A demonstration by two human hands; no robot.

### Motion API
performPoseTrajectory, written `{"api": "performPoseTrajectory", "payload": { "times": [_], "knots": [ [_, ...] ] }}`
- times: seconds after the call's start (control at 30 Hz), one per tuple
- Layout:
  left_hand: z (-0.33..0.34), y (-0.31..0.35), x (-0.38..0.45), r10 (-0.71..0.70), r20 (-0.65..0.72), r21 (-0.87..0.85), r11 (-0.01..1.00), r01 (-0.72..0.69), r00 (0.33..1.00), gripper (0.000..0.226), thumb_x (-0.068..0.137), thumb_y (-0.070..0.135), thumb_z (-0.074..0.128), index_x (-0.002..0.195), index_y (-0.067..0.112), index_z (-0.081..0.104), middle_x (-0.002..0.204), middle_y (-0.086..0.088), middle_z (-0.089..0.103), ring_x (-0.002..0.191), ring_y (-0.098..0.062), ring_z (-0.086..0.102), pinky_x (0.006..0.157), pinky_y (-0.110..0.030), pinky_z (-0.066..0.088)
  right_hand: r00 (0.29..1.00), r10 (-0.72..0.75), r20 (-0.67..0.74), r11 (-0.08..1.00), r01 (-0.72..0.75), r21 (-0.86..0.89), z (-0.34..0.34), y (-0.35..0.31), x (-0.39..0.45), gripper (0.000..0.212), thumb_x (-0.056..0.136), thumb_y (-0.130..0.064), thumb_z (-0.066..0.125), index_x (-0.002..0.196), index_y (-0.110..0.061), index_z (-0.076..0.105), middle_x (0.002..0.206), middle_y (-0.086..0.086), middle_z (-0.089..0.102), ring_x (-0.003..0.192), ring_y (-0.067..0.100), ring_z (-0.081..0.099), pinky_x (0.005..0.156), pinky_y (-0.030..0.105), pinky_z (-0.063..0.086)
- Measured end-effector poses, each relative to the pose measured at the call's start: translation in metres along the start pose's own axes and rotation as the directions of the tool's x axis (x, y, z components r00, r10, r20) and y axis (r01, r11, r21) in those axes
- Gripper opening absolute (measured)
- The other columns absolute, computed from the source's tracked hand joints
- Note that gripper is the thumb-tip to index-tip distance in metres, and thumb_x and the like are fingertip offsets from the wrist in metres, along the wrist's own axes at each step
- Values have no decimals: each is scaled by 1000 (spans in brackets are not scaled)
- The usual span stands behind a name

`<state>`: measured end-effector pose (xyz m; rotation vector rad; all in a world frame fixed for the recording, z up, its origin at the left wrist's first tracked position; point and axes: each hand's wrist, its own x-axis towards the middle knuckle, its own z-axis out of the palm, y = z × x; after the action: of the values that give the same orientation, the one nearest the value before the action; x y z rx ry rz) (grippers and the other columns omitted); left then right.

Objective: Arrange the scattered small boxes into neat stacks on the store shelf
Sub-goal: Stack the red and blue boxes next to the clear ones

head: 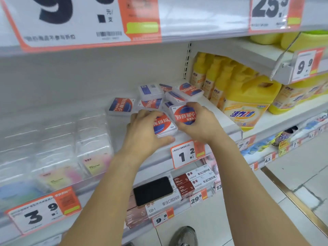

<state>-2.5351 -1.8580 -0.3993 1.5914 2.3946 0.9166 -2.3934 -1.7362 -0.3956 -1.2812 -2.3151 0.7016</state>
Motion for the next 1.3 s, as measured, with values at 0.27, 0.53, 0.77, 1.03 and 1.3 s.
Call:
{"api": "performPoseTrajectory", "payload": {
  "times": [0.27, 0.53, 0.77, 1.03, 1.3],
  "knots": [
    [-4, 0, -11, 130, -4, -136, 982, -129, 991, 69, 65, 31, 87, 127, 29, 57, 129, 8, 44, 117, -8, 36, 84, -4, 33, 978, 52, -204, 962, 6, 271, -7, -6, -17, 84, 58, -25, 94, 127, -24, 47, 103, -13, 59, 88, 0, 62, 69, 8, 51],
    [12, 16, -5, 71, 145, -13, 997, -70, 987, 82, 67, 67, 71, 134, 32, 39, 135, 8, 43, 126, -15, 40, 107, -38, 37, 936, 90, -339, 936, 36, 350, -27, 11, -20, 47, 75, -17, 80, 116, -17, 58, 102, -4, 70, 82, 5, 65, 76, 26, 57],
    [22, 15, -3, 89, 146, 58, 994, -98, 985, 48, 97, 49, 39, 143, 37, 33, 149, 3, 32, 140, -19, 25, 119, -49, 10, 913, 66, -402, 875, 141, 462, -54, 19, -9, 36, 76, -15, 81, 107, -25, 66, 103, 7, 74, 87, 14, 70, 75, 28, 57],
    [29, 12, -4, 30, 72, 151, 988, -41, 997, 65, 91, 58, 45, 145, 27, 25, 144, 1, 40, 138, -20, 33, 118, -50, 20, 991, -75, 114, 996, 69, 58, -37, 16, 5, 36, 93, -7, 59, 126, -22, 65, 123, -2, 66, 91, 11, 64, 66, 13, 49],
    [23, 12, -3, -57, 181, 318, 948, -3, 982, 65, 86, 71, 38, 141, 37, 31, 157, -6, 19, 147, -32, 8, 118, -58, 4, 984, 152, 95, 988, -151, -21, -46, 36, 2, 44, 81, -36, 77, 121, -24, 65, 121, 0, 66, 106, 21, 63, 82, 30, 48]
  ]
}}
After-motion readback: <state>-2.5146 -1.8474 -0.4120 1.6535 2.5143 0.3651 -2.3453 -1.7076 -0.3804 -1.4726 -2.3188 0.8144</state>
